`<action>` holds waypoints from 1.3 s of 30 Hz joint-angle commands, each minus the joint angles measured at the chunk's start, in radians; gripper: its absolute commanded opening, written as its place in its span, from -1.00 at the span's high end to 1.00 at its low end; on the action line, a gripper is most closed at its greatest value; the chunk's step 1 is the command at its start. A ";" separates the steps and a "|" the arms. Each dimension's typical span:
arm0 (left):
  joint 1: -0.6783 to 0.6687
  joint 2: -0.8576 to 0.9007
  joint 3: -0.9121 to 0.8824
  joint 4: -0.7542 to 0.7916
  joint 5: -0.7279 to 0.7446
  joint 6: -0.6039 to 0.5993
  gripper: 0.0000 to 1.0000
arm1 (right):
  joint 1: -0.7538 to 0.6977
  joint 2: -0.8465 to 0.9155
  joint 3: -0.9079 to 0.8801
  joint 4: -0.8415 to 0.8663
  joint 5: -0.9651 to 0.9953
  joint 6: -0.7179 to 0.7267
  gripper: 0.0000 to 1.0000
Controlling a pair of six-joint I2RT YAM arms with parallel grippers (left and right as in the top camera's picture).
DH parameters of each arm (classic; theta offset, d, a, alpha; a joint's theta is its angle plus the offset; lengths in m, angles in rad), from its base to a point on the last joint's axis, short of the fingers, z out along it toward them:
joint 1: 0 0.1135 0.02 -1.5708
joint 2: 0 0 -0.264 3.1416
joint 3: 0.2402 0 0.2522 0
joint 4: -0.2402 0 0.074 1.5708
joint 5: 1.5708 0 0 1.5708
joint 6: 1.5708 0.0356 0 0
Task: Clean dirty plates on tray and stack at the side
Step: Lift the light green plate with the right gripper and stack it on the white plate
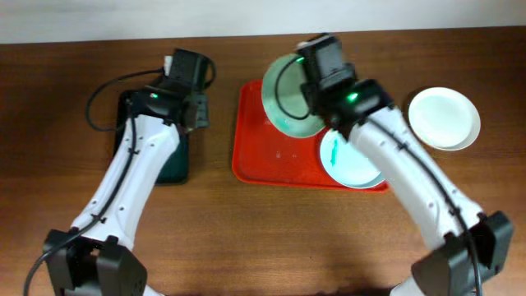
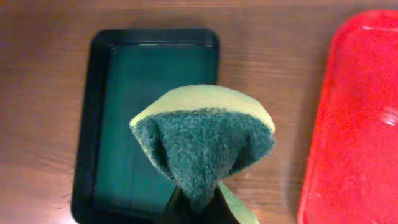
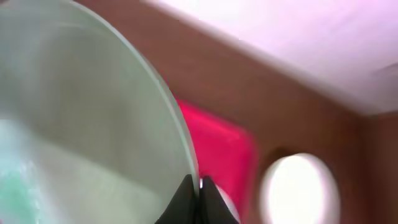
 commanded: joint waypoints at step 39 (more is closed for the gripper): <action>0.127 0.001 -0.002 0.023 0.170 0.011 1.00 | -0.926 0.257 -0.298 0.146 -1.310 -0.212 -0.93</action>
